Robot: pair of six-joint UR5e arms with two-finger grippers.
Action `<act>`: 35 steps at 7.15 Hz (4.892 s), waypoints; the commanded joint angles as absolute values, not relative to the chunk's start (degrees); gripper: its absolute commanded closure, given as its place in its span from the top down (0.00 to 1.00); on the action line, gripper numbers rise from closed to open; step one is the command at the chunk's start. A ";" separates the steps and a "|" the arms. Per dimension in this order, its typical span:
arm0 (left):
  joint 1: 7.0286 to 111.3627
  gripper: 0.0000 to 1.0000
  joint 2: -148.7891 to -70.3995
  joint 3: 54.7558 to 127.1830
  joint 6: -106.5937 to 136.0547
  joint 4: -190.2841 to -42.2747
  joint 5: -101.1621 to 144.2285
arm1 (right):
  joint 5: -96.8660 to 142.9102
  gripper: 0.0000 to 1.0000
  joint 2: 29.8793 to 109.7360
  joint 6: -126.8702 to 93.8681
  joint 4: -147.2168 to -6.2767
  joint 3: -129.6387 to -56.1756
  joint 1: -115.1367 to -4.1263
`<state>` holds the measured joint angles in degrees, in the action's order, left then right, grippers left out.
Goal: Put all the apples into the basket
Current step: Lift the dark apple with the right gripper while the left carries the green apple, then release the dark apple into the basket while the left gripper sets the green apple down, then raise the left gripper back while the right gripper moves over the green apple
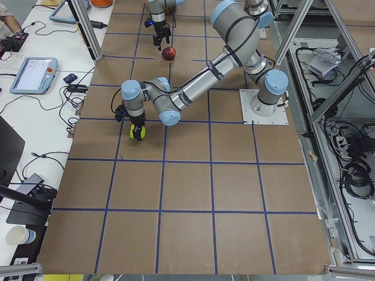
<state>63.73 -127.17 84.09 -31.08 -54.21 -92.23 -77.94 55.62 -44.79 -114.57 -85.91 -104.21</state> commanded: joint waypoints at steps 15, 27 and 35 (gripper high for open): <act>113.43 0.38 -113.26 98.35 38.83 -54.88 -84.55 | -96.23 0.00 61.29 24.73 -115.53 -85.78 -61.20; 94.46 1.00 -106.10 94.93 5.91 -67.36 -89.18 | -94.57 1.00 72.13 12.60 -105.33 -85.78 -69.46; 89.12 1.00 -92.73 89.38 0.26 -86.83 -90.09 | -83.49 1.00 65.49 -48.03 -109.33 -87.45 -102.39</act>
<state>89.26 -93.12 89.98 0.33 -84.88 -90.06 -90.24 66.99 -41.36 -108.47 -87.42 -101.43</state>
